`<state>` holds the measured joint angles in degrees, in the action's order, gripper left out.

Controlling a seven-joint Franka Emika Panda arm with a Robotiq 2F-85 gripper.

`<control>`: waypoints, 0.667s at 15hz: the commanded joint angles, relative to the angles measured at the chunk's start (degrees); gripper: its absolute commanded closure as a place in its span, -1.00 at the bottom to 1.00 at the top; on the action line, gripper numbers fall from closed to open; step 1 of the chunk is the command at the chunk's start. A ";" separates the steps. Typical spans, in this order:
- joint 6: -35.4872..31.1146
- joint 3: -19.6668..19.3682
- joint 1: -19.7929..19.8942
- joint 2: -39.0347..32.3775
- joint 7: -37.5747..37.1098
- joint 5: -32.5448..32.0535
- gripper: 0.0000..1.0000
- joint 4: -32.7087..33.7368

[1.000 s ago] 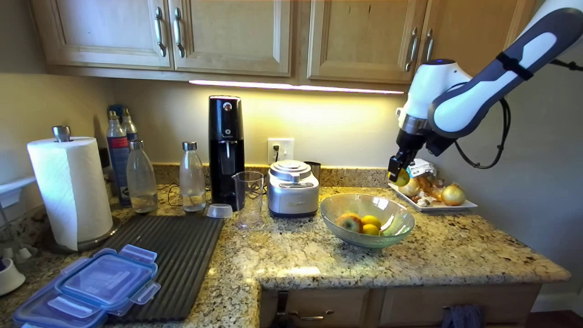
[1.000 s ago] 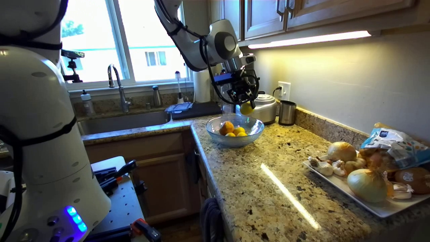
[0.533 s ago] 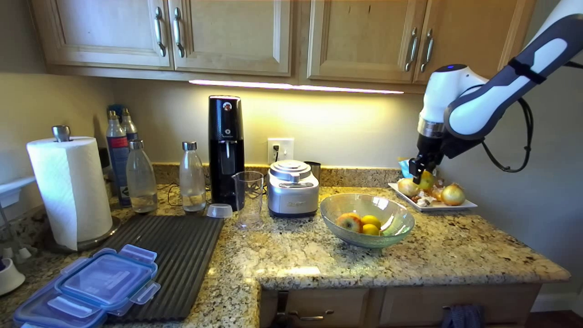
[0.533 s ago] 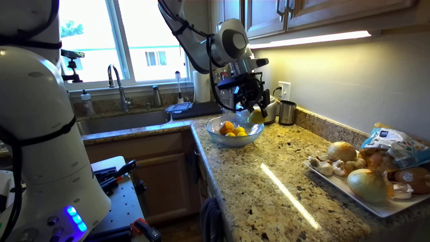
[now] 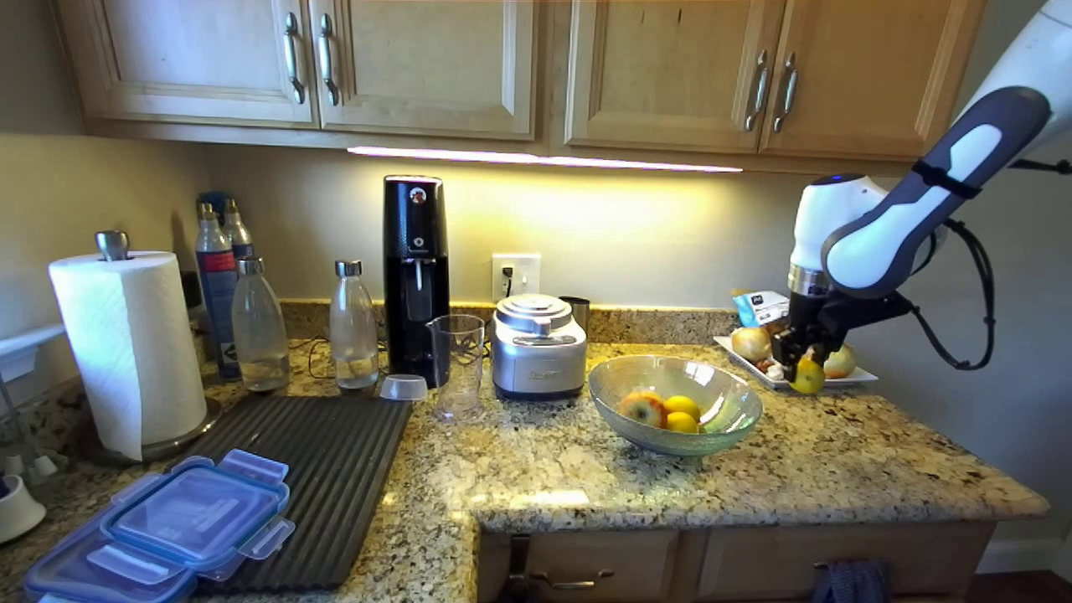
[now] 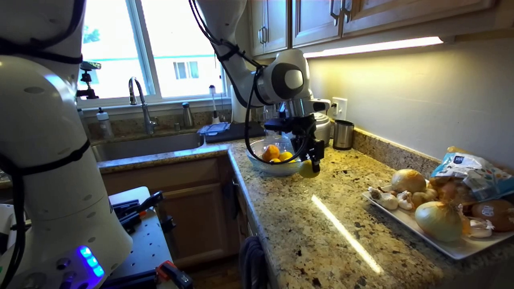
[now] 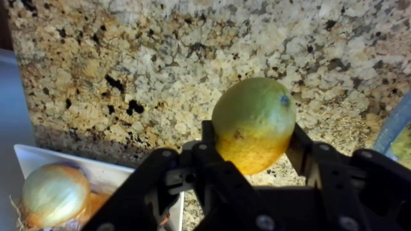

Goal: Remove the lemons from the bowl

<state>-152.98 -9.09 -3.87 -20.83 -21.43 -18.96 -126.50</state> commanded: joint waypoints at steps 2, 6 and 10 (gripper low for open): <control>-4.82 -0.05 0.43 -4.21 -0.05 5.96 -0.08 0.18; -7.48 -0.47 0.13 -7.06 0.79 9.53 -0.28 0.91; -9.03 -0.72 -0.10 -9.27 1.05 11.77 -0.43 2.13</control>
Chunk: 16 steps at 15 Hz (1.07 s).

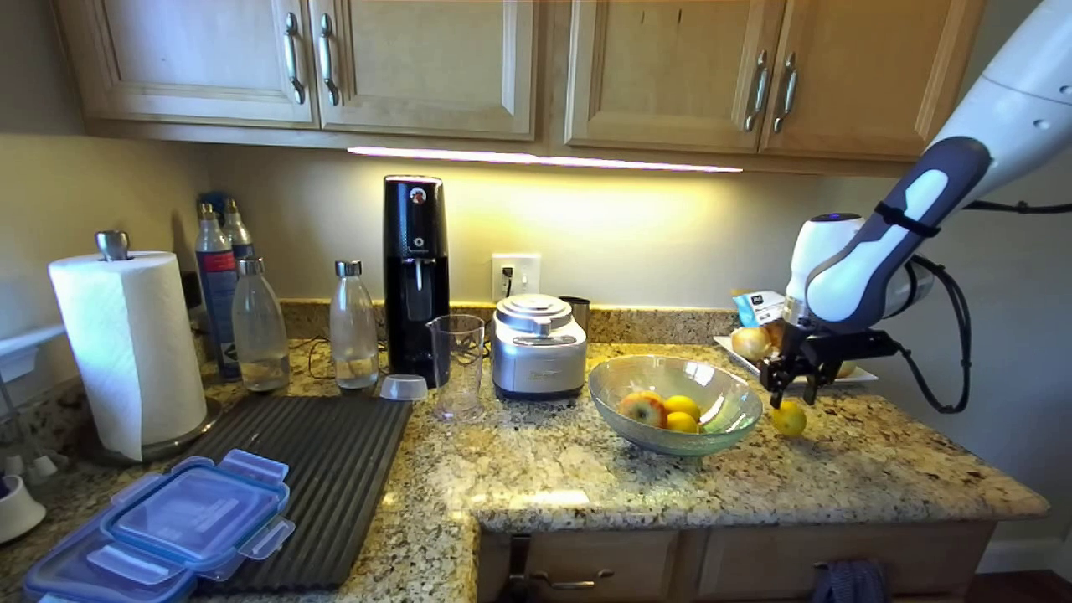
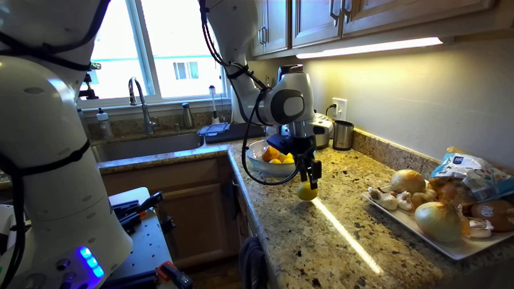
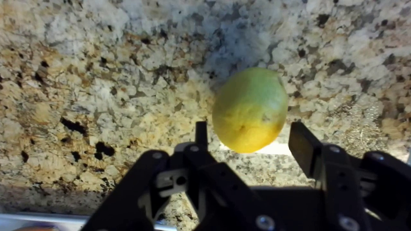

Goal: Remove the lemons from the bowl

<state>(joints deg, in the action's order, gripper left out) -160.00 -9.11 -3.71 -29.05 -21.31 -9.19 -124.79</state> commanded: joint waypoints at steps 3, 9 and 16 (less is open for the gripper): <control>-1.64 -1.66 -1.08 -1.18 0.31 2.46 -0.97 0.72; 0.27 -10.12 -9.80 7.47 -3.86 -4.94 -1.00 -3.93; 9.56 -7.29 -13.85 18.21 -13.79 -13.19 -1.00 -3.63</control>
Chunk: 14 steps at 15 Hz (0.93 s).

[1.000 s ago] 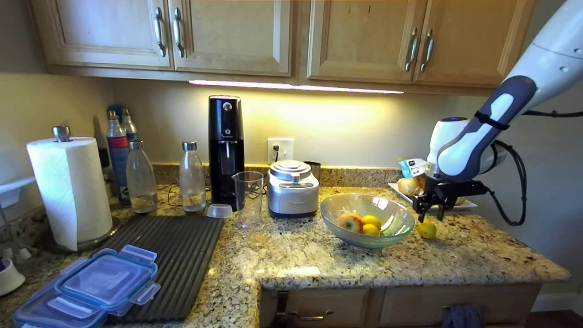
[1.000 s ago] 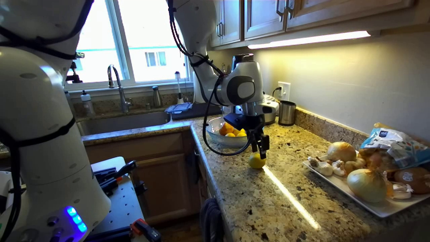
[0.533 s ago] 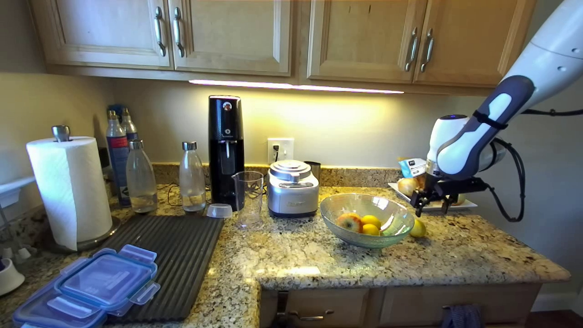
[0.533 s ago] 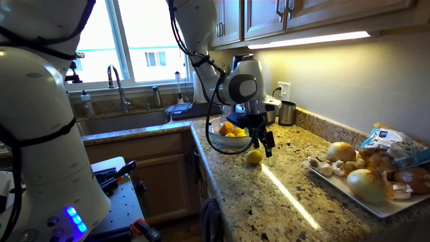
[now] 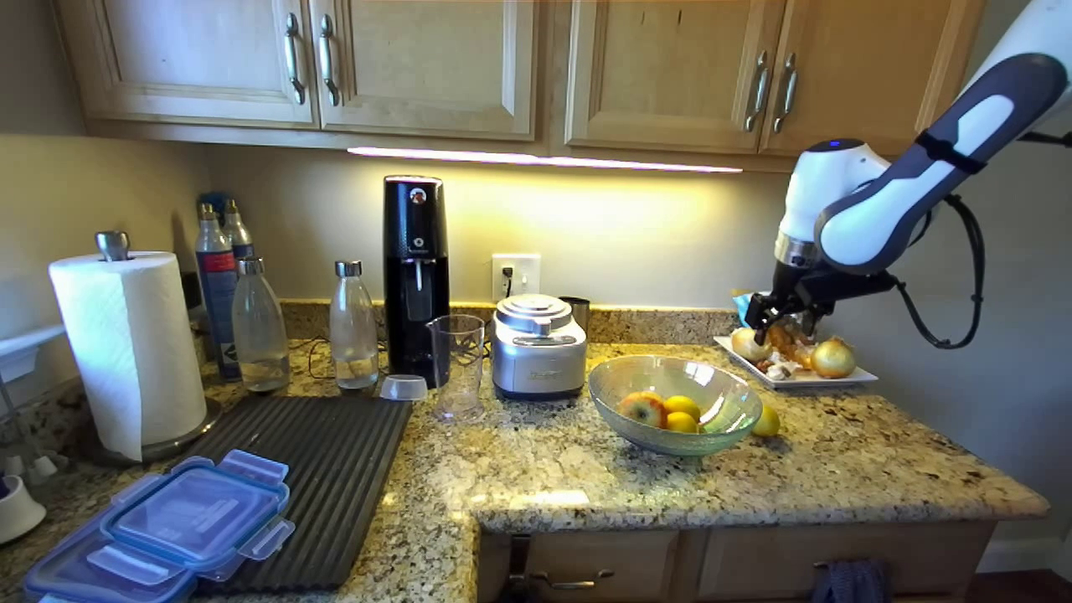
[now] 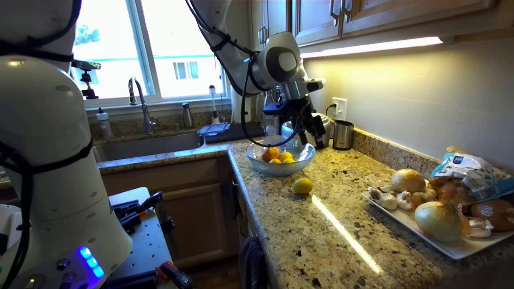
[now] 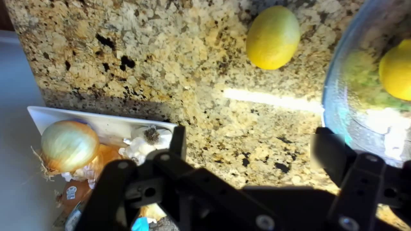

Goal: Remove the lemons from the bowl

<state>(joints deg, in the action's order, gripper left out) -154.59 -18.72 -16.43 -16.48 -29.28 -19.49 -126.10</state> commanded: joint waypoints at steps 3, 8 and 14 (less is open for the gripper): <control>7.36 7.86 -0.67 6.35 -11.57 -2.99 -1.00 -0.66; 5.88 10.79 1.92 4.65 -10.40 -2.33 -1.00 0.46; 5.88 10.63 2.07 4.65 -10.41 -2.35 -1.00 0.46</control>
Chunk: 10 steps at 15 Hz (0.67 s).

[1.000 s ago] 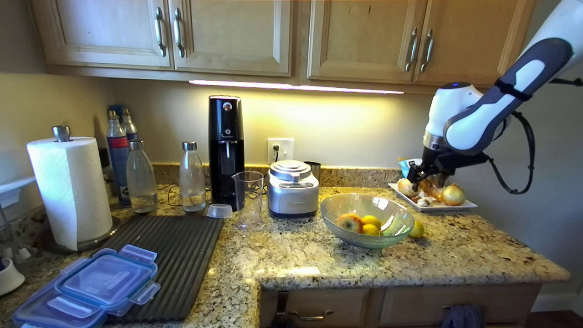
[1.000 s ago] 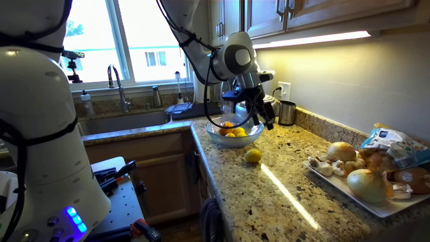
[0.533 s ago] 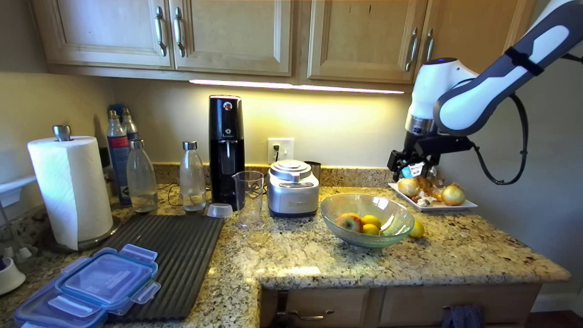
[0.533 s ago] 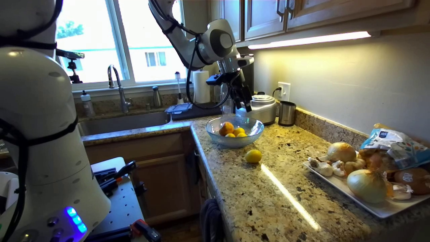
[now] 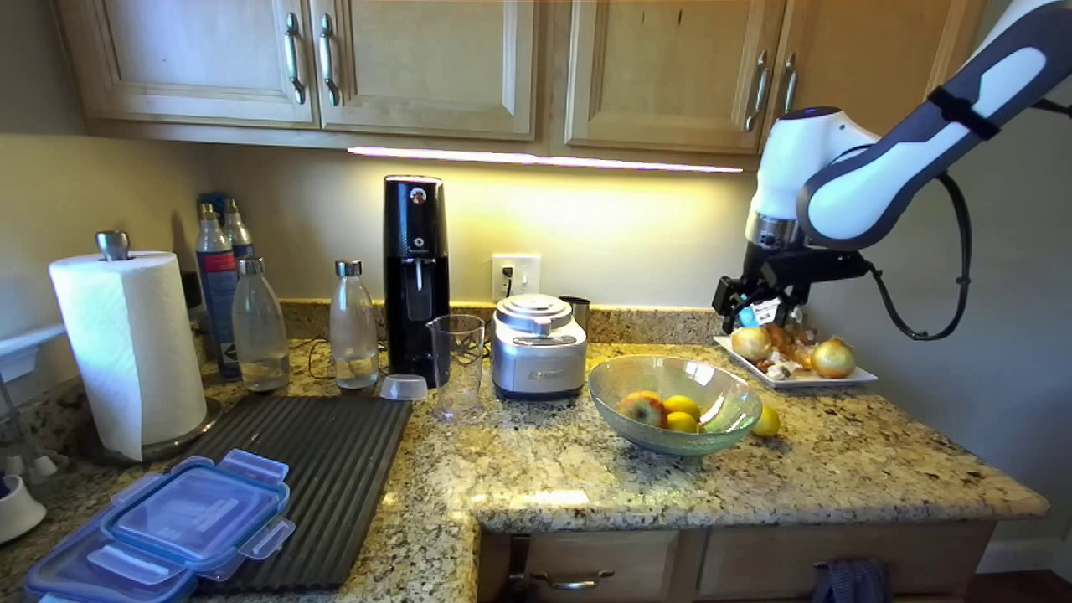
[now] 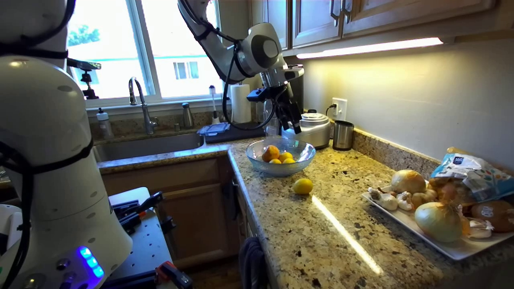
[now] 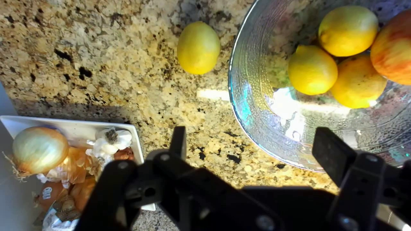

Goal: Remove the lemons from the bowl

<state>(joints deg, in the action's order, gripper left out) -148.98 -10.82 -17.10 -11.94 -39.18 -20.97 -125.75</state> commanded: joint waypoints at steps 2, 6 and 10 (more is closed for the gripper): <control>0.68 3.17 2.66 -0.46 -0.82 0.39 -1.00 0.73; -2.05 6.01 3.48 -3.32 1.39 1.24 -1.00 2.69; -3.88 9.17 4.84 -7.81 8.29 6.03 -1.00 5.40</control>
<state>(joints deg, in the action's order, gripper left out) -150.69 -4.26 -14.55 -16.62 -36.71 -18.55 -122.28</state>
